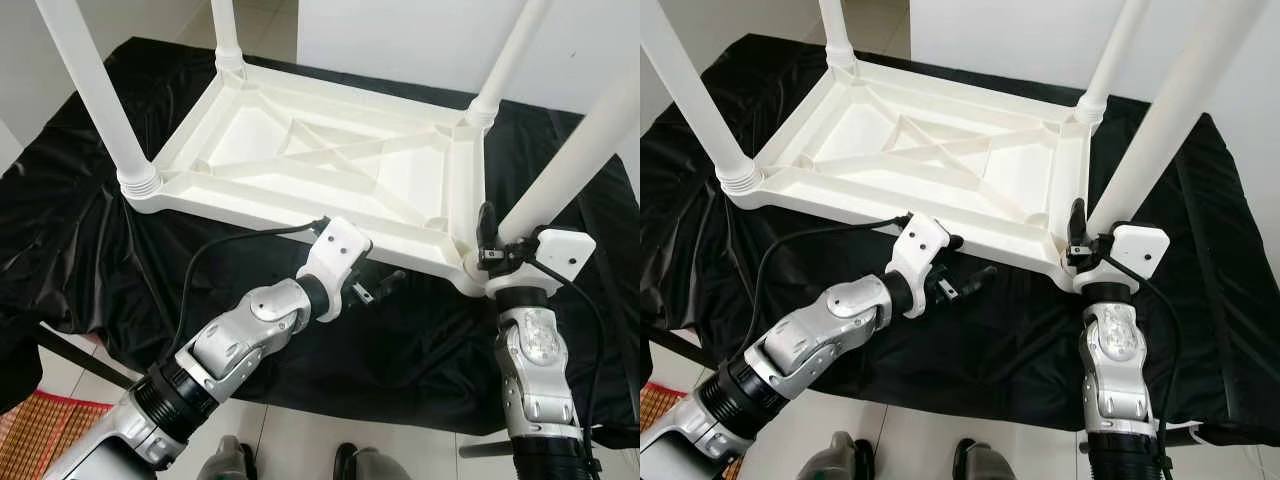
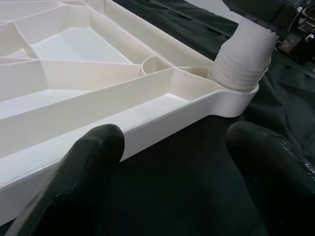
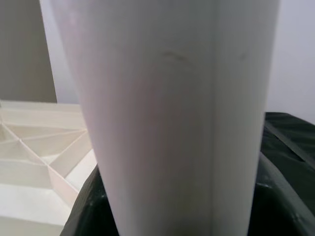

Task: Building children table

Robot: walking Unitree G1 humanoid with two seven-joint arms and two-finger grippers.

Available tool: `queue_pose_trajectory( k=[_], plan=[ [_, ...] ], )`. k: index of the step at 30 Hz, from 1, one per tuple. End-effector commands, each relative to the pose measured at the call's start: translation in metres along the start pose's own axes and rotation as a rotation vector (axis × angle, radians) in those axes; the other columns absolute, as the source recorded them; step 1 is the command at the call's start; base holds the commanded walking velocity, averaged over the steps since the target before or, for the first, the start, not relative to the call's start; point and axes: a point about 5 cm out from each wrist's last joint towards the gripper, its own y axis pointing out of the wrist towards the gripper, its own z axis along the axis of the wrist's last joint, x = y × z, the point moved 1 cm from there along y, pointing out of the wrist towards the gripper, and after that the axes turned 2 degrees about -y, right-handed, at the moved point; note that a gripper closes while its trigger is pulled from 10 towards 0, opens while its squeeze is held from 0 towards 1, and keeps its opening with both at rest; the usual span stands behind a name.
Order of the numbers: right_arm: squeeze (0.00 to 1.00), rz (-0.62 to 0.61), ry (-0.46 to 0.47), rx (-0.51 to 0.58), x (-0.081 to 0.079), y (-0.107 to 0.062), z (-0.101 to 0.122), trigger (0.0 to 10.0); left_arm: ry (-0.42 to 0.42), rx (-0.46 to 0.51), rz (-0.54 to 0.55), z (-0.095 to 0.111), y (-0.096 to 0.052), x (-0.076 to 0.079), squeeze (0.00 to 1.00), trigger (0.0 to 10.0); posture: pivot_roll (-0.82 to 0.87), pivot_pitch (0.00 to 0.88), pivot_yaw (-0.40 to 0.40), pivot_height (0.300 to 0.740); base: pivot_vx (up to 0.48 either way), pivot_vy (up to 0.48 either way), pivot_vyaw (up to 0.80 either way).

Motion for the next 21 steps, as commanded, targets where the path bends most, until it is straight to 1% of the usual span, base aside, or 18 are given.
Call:
queue_pose_trajectory(
  k=[1,5,8,11,13,15,18,19,21],
  plan=[
    [0.00,-0.049,0.032,-0.122,0.008,-0.012,-0.023,10.0,0.006,-0.029,-0.323,-0.003,-0.004,0.023,0.00,10.0,0.04,0.176,0.007,0.740,0.000,0.000,0.00],
    [0.00,-0.087,0.052,-0.170,0.011,-0.013,-0.031,10.0,0.009,-0.028,-0.319,-0.002,-0.004,0.022,0.00,10.0,0.04,0.173,0.010,0.740,0.000,0.000,0.00],
    [0.00,-0.111,0.103,-0.217,0.012,-0.011,-0.037,10.0,0.013,-0.029,-0.315,-0.001,-0.004,0.021,0.00,10.0,0.04,0.170,0.011,0.740,0.000,0.000,0.00],
    [0.00,-0.113,0.116,-0.227,0.012,-0.009,-0.038,10.0,0.014,-0.028,-0.314,0.000,-0.004,0.021,0.00,10.0,0.04,0.169,0.011,0.740,0.000,0.000,0.00],
    [0.00,-0.113,0.119,-0.262,0.012,-0.005,-0.041,10.0,0.016,-0.027,-0.311,0.000,-0.004,0.020,0.00,10.0,0.04,0.165,0.010,0.740,0.000,0.000,0.00],
    [0.00,-0.116,0.125,-0.272,0.011,-0.004,-0.042,10.0,0.016,-0.027,-0.311,0.000,-0.004,0.020,0.00,10.0,0.04,0.165,0.010,0.740,0.000,0.000,0.00],
    [0.00,-0.099,0.147,-0.337,0.008,0.001,-0.047,10.0,0.019,-0.024,-0.305,0.001,-0.003,0.019,0.00,10.0,0.04,0.160,0.007,0.740,0.000,0.000,0.00],
    [0.00,-0.082,0.143,-0.359,0.006,0.002,-0.049,10.0,0.020,-0.023,-0.302,0.001,-0.003,0.018,0.00,10.0,0.04,0.160,0.007,0.740,0.000,0.000,0.00],
    [0.00,-0.074,0.131,-0.360,0.005,0.003,-0.049,10.0,0.020,-0.022,-0.301,0.002,-0.003,0.018,0.00,10.0,0.04,0.160,0.007,0.740,0.000,0.000,0.00]
  ],
)
